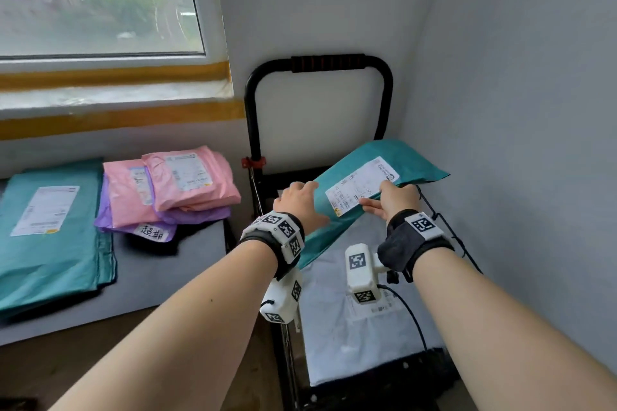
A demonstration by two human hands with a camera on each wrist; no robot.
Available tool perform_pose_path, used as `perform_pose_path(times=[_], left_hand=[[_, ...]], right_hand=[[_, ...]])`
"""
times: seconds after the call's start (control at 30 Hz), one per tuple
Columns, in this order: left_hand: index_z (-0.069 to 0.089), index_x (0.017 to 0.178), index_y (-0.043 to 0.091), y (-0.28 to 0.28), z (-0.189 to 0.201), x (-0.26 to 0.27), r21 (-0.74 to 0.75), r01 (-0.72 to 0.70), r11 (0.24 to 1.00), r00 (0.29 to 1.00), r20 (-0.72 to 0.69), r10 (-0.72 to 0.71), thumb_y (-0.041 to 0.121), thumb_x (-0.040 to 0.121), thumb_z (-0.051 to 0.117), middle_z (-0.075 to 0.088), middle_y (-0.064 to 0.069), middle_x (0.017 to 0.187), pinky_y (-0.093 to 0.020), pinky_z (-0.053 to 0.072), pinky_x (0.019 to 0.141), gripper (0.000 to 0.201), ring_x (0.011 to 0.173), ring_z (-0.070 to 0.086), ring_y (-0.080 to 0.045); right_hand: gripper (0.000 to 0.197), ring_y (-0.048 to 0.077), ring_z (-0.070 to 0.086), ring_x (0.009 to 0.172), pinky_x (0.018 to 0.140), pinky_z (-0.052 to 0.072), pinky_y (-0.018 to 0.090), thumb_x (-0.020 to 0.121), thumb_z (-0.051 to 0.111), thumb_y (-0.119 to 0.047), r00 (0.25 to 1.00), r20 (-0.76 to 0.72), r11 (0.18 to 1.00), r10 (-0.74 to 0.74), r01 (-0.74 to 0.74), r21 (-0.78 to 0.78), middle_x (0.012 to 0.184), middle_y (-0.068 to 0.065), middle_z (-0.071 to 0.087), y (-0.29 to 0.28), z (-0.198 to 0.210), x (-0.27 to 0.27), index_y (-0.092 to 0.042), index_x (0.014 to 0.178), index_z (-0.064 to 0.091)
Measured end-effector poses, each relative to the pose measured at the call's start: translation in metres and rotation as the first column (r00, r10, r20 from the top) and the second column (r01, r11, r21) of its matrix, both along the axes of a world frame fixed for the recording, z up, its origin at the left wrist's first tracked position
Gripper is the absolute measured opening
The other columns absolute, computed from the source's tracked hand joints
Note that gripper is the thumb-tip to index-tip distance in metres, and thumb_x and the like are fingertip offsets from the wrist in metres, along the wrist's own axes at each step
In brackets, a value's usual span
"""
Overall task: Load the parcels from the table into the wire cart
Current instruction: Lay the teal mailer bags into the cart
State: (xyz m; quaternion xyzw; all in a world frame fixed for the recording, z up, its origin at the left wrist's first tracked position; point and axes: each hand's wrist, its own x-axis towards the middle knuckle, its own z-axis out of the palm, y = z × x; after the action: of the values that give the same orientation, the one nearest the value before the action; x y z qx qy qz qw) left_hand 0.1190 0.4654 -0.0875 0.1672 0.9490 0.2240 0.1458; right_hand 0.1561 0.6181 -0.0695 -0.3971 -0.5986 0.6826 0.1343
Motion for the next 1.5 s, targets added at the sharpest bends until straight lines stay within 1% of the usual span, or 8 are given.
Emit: perform_pose_path(times=[0.23,0.5,0.83,1.13,1.27,1.33,1.4,1.5], left_hand=[[0.034,0.144,0.021,0.030,-0.037,-0.045,-0.049,-0.044,0.998,0.998,0.044,0.046,0.031,0.087,0.062,0.036,-0.008,0.146,-0.040,0.034,0.108,0.064,0.132,0.037,-0.026],[0.034,0.144,0.022,0.059,-0.088,-0.112,-0.087,-0.137,0.987,0.980,0.131,0.148,0.032,0.090,0.057,0.035,-0.007,0.147,-0.040,0.031,0.110,0.060,0.135,0.034,-0.026],[0.025,0.149,0.029,0.097,-0.160,-0.171,-0.210,-0.209,0.955,0.944,0.210,0.253,0.039,0.091,0.055,0.027,-0.007,0.152,-0.044,0.028,0.112,0.066,0.139,0.026,-0.029],[0.006,0.151,0.037,0.133,-0.212,-0.173,-0.364,0.016,0.931,0.880,0.447,0.159,0.032,0.080,0.073,-0.007,-0.008,0.159,-0.065,0.019,0.108,0.098,0.146,-0.006,-0.033],[0.007,0.150,0.039,0.132,-0.224,-0.171,-0.433,0.043,0.900,0.930,0.346,0.122,0.011,0.082,0.065,-0.006,-0.008,0.159,-0.065,0.017,0.110,0.093,0.146,-0.007,-0.032],[0.010,0.149,0.039,0.128,-0.227,-0.173,-0.430,0.028,0.902,0.945,0.306,0.116,0.005,0.083,0.059,-0.003,-0.006,0.159,-0.065,0.016,0.110,0.089,0.146,-0.005,-0.030],[0.013,0.149,0.038,0.121,-0.228,-0.175,-0.430,0.031,0.902,0.957,0.273,0.097,0.003,0.083,0.058,0.001,-0.004,0.158,-0.066,0.017,0.109,0.087,0.146,-0.002,-0.030],[0.016,0.148,0.038,0.107,-0.229,-0.175,-0.402,0.038,0.915,0.962,0.262,0.076,0.002,0.083,0.058,0.006,-0.001,0.157,-0.065,0.019,0.109,0.085,0.145,0.001,-0.029]], right_hand=[[0.026,0.008,0.057,0.037,0.033,0.042,0.015,0.093,0.042,-0.006,0.992,0.128,1.000,0.008,-0.009,0.013,0.069,0.005,0.060,0.033,-0.030,-0.044,-0.002,0.118,0.047],[0.012,0.014,0.051,0.049,0.050,0.042,0.023,0.094,0.043,-0.007,0.966,0.257,1.000,0.011,-0.007,-0.016,0.063,0.006,0.054,0.066,-0.084,-0.117,-0.006,0.103,0.036],[0.010,0.004,0.045,0.022,0.048,0.044,0.023,0.096,0.047,-0.009,0.901,0.426,0.987,0.085,-0.017,-0.160,0.058,0.008,0.056,0.113,-0.188,-0.176,-0.003,0.088,0.045],[0.036,0.013,0.044,0.030,0.034,0.034,0.015,0.093,0.056,-0.030,0.687,0.659,0.951,0.307,-0.238,-0.195,0.047,0.008,0.060,0.173,-0.238,-0.175,-0.003,0.069,0.054],[0.028,0.015,0.047,0.040,0.043,0.042,0.022,0.090,0.055,-0.019,0.670,0.648,0.908,0.363,-0.411,-0.083,0.061,0.008,0.060,0.184,-0.240,-0.195,-0.007,0.065,0.053],[0.020,0.025,0.059,0.059,0.063,0.053,0.032,0.086,0.057,-0.015,0.681,0.635,0.873,0.364,-0.487,0.022,0.073,0.013,0.064,0.182,-0.240,-0.207,-0.006,0.068,0.058],[0.010,0.032,0.065,0.092,0.086,0.053,0.036,0.085,0.059,-0.013,0.647,0.674,0.787,0.358,-0.597,0.155,0.099,0.012,0.068,0.180,-0.237,-0.213,-0.008,0.084,0.068],[0.025,0.026,0.059,0.111,0.089,0.046,0.026,0.087,0.058,-0.009,0.621,0.700,0.674,0.353,-0.687,0.270,0.119,0.003,0.064,0.173,-0.243,-0.215,-0.017,0.109,0.067]])
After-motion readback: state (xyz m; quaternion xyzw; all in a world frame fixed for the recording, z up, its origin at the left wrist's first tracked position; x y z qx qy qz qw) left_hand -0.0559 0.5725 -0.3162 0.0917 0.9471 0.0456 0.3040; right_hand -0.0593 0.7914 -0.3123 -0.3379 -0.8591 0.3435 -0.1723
